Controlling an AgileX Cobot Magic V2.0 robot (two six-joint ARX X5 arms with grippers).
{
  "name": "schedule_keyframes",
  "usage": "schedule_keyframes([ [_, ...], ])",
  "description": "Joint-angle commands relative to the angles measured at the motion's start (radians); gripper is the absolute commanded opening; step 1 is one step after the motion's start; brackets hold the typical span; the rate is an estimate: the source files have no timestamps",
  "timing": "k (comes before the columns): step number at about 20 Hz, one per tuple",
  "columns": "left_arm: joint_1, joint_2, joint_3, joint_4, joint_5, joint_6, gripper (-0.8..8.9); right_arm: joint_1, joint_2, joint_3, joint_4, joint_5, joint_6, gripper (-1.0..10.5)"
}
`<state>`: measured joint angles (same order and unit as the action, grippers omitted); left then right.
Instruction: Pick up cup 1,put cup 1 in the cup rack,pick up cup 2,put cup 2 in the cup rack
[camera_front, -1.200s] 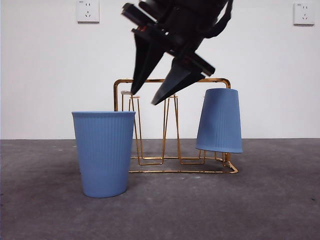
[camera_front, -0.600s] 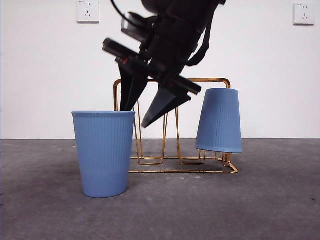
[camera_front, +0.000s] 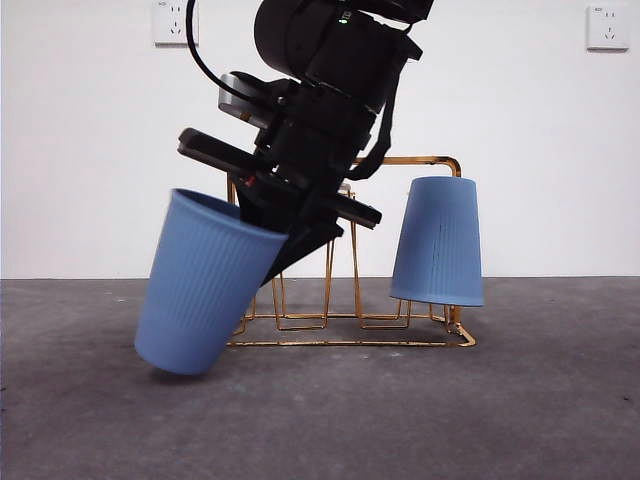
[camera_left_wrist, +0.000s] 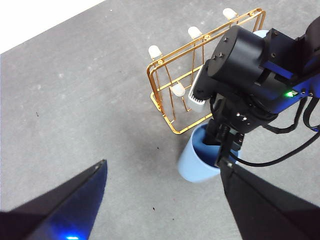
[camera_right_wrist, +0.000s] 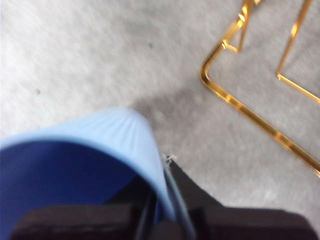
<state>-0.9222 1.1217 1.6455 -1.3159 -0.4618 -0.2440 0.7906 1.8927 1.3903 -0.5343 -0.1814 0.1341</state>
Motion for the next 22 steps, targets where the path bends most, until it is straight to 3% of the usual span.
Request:
schedule_keyframes([
  [1, -0.002, -0.003, -0.003, 0.015, -0.003, 0.002, 3.77, 0.002, -0.031, -0.005, 0.002, -0.001, -0.013, -0.1],
  [3, -0.003, -0.003, -0.003, 0.047, 0.008, 0.007, 3.77, 0.002, -0.095, -0.005, -0.005, -0.001, -0.029, -0.1],
  [7, -0.002, -0.012, -0.003, 0.269, 0.188, 0.025, 3.77, 0.001, -0.353, -0.005, -0.047, 0.048, -0.071, -0.1],
  [13, -0.002, -0.024, -0.003, 0.673, 0.448, 0.032, 3.78, 0.001, -0.905, -0.005, -0.105, 0.330, -0.208, -0.1],
  [17, -0.002, 0.020, -0.003, 0.949, 0.757, -0.040, 3.88, 0.001, -1.168, -0.005, -0.017, 0.332, -0.261, -0.1],
  [19, -0.002, 0.047, -0.003, 1.043, 0.855, -0.078, 3.93, 0.001, -1.223, -0.005, 0.013, 0.331, -0.290, -0.1],
  [22, -0.002, 0.100, -0.003, 1.188, 0.985, -0.148, 4.76, 0.001, -1.282, -0.005, 0.067, 0.311, -0.309, -0.1],
])
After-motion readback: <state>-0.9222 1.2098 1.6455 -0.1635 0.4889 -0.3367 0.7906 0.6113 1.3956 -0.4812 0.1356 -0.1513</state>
